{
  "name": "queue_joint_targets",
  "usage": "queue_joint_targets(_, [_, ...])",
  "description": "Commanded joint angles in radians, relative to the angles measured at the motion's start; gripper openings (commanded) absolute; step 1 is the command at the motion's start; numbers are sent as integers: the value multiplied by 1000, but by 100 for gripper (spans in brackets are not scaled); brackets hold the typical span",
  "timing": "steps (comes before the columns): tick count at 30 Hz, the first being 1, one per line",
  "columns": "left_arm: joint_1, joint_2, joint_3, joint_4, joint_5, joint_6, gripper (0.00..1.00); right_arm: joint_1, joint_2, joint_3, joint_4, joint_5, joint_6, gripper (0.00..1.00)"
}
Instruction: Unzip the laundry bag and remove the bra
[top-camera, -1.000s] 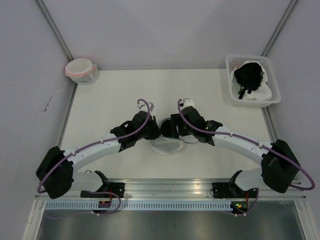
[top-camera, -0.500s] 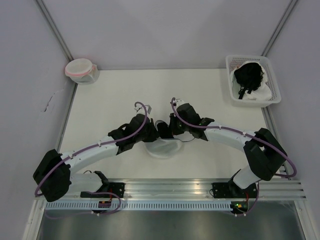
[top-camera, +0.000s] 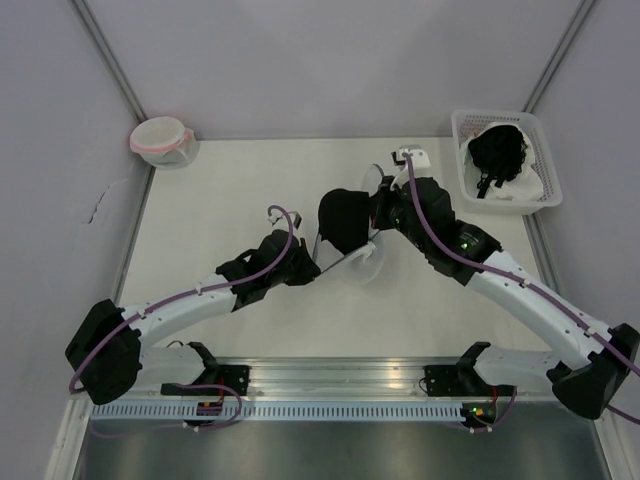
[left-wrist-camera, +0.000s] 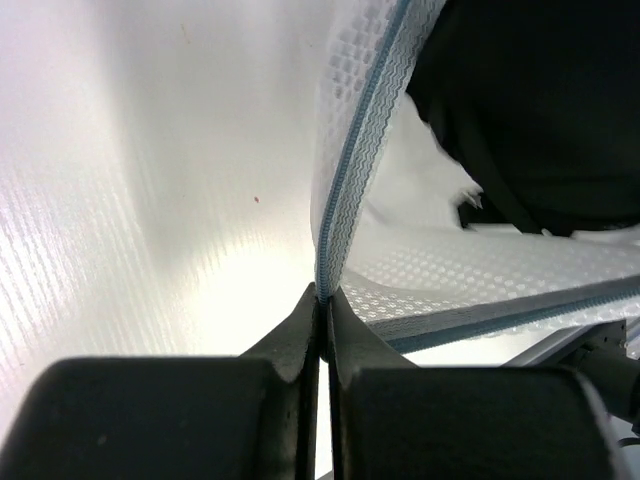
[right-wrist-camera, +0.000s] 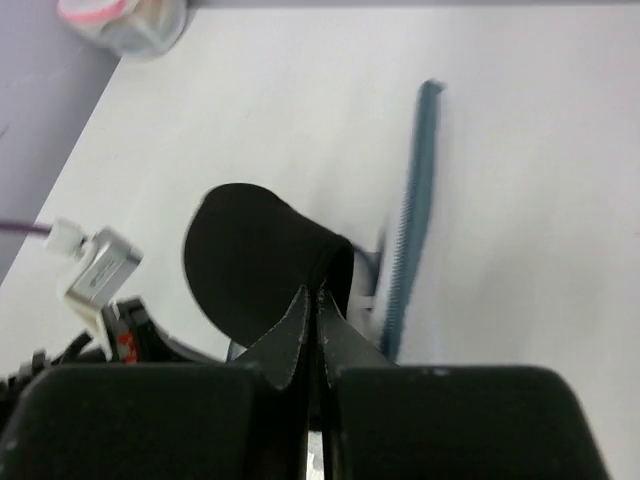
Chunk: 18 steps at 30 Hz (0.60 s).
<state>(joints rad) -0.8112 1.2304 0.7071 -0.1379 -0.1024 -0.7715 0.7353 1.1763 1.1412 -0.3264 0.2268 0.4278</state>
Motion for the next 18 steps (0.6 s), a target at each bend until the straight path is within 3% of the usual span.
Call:
queue_joint_targets(1, [-2,-9,-17,15,4,-29,2,-26,16,95,-46,294,-21,0])
queue_joint_targets(10, [-2,-45,-41,12,33,-37,2,-97,105,138,108,401,61,0])
queue_joint_targets(18, [-2,-48,-50,-5,59,-32,2,-283,118,178,266,212,181,1])
